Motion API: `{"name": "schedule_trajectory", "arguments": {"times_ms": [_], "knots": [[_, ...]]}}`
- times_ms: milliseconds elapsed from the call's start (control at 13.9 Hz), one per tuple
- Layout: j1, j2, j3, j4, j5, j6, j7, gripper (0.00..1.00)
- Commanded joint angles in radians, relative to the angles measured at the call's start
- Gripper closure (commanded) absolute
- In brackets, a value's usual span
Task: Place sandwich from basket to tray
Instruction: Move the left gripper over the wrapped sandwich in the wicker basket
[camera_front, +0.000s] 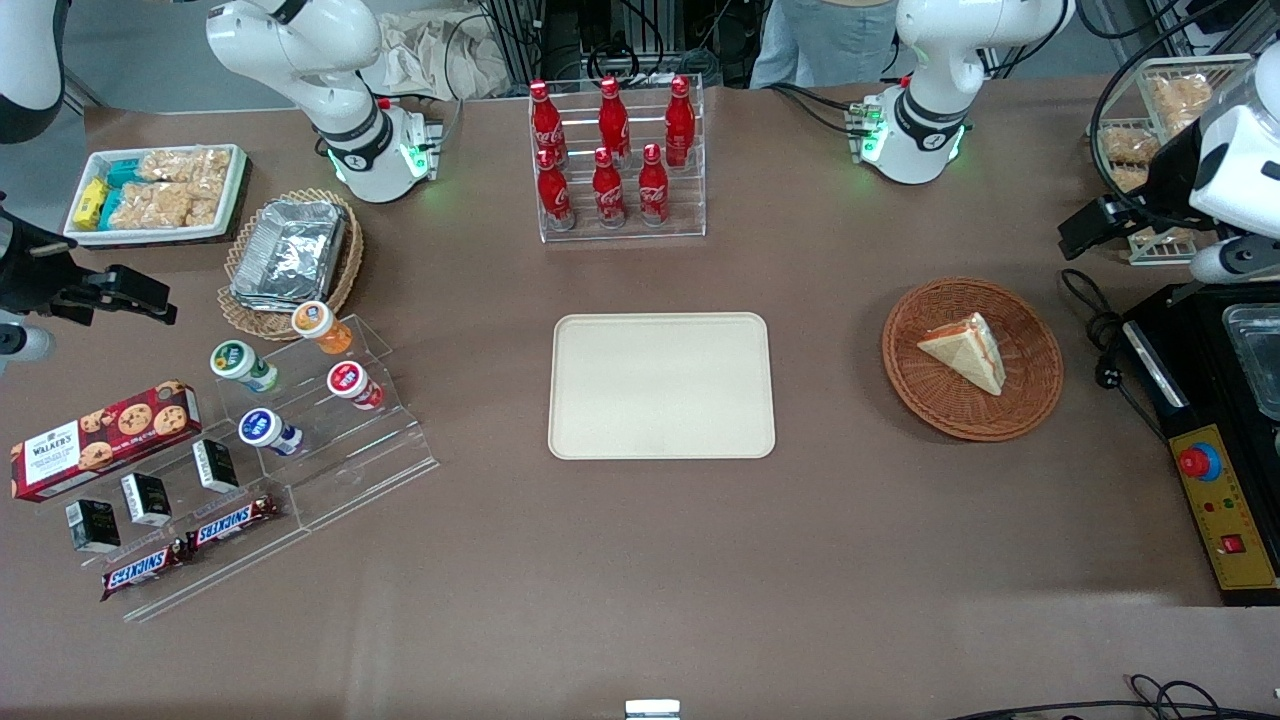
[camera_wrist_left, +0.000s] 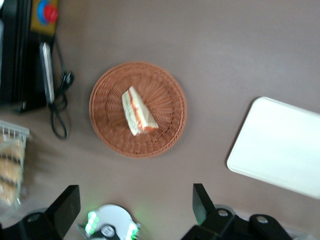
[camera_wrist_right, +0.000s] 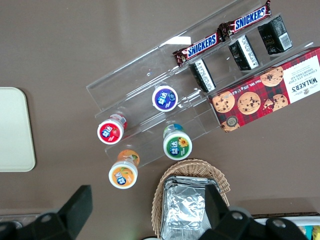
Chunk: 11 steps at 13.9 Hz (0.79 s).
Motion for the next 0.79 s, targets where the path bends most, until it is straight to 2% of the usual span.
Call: {"name": "schedule_trajectory", "arguments": {"times_ms": [0,216,360,505,721], "knots": [[0.009,-0.149,0.047,-0.177,-0.011,0.04,-0.073,0.0],[0.007,-0.325,0.129,-0.432,-0.022,0.169,-0.084,0.0],[0.007,-0.398,0.13,-0.552,-0.02,0.251,-0.18,0.0],[0.007,-0.436,0.124,-0.632,-0.017,0.302,-0.248,0.0],[0.007,-0.433,0.124,-0.658,-0.017,0.328,-0.287,0.0]]}}
